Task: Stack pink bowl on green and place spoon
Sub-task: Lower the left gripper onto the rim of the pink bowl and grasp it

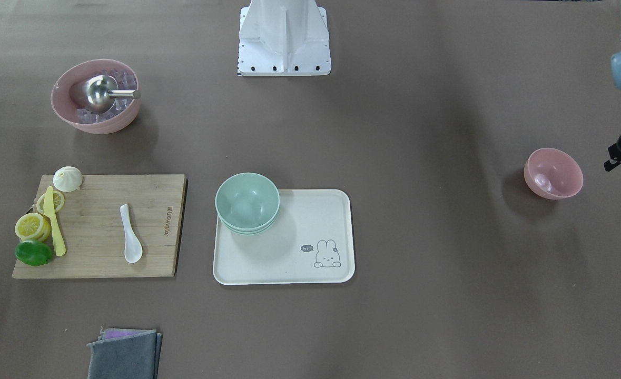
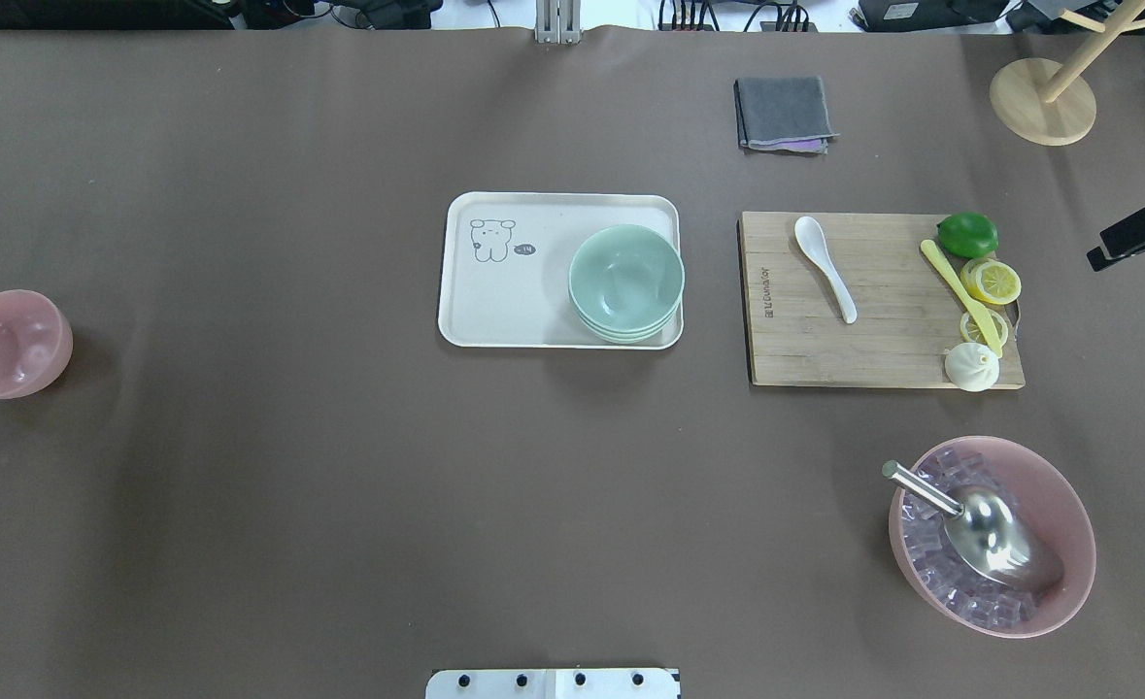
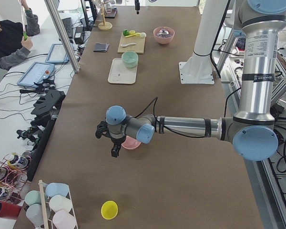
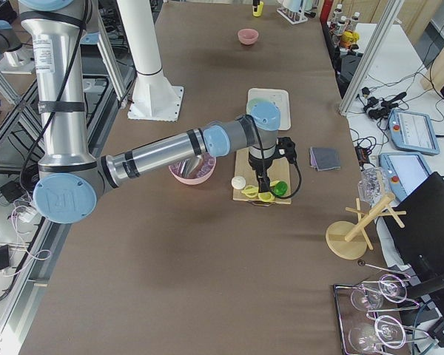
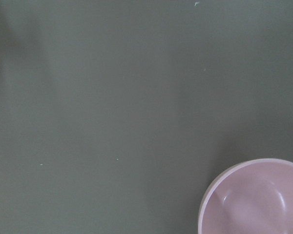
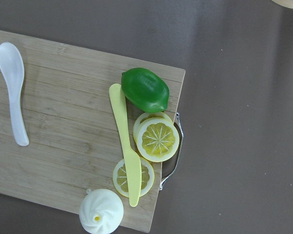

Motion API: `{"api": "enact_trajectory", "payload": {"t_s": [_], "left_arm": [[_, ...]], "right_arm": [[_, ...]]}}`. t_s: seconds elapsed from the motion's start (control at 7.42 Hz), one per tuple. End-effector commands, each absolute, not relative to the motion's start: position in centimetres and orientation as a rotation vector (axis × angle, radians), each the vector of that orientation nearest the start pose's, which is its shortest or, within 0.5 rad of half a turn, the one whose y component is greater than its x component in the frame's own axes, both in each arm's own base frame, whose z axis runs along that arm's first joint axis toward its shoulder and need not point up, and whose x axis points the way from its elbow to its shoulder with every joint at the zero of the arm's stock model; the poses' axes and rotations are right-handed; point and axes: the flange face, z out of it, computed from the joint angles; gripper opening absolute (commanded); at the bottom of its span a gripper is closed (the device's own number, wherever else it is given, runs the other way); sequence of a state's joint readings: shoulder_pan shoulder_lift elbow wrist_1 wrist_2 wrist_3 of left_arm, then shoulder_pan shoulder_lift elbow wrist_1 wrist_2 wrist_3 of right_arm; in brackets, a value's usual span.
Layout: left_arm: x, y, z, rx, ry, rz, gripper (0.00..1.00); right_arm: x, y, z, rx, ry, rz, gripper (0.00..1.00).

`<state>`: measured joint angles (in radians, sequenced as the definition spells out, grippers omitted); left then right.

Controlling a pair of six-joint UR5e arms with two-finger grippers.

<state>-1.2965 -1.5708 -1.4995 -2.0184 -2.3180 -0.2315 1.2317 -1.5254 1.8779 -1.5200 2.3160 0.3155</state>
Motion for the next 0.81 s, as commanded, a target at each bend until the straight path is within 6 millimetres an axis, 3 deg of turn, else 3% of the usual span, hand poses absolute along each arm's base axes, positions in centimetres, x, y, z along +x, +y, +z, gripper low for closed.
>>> {"api": "enact_trajectory", "payload": {"t_s": [0.0, 0.54, 0.67], "left_arm": [[10.8, -50.2, 66.3, 0.157, 0.826, 0.195, 0.91], [13.2, -49.6, 66.8, 0.129, 0.831, 0.226, 0.68], [13.3, -49.5, 67.0, 0.127, 0.832, 0.23, 0.54]], "right_arm": [[-12.6, -50.2, 47.7, 0.116, -0.813, -0.172, 1.0], [-12.7, -50.1, 47.7, 0.116, -0.813, -0.175, 1.0], [-12.7, -50.1, 47.7, 0.114, -0.814, -0.175, 1.0]]}}
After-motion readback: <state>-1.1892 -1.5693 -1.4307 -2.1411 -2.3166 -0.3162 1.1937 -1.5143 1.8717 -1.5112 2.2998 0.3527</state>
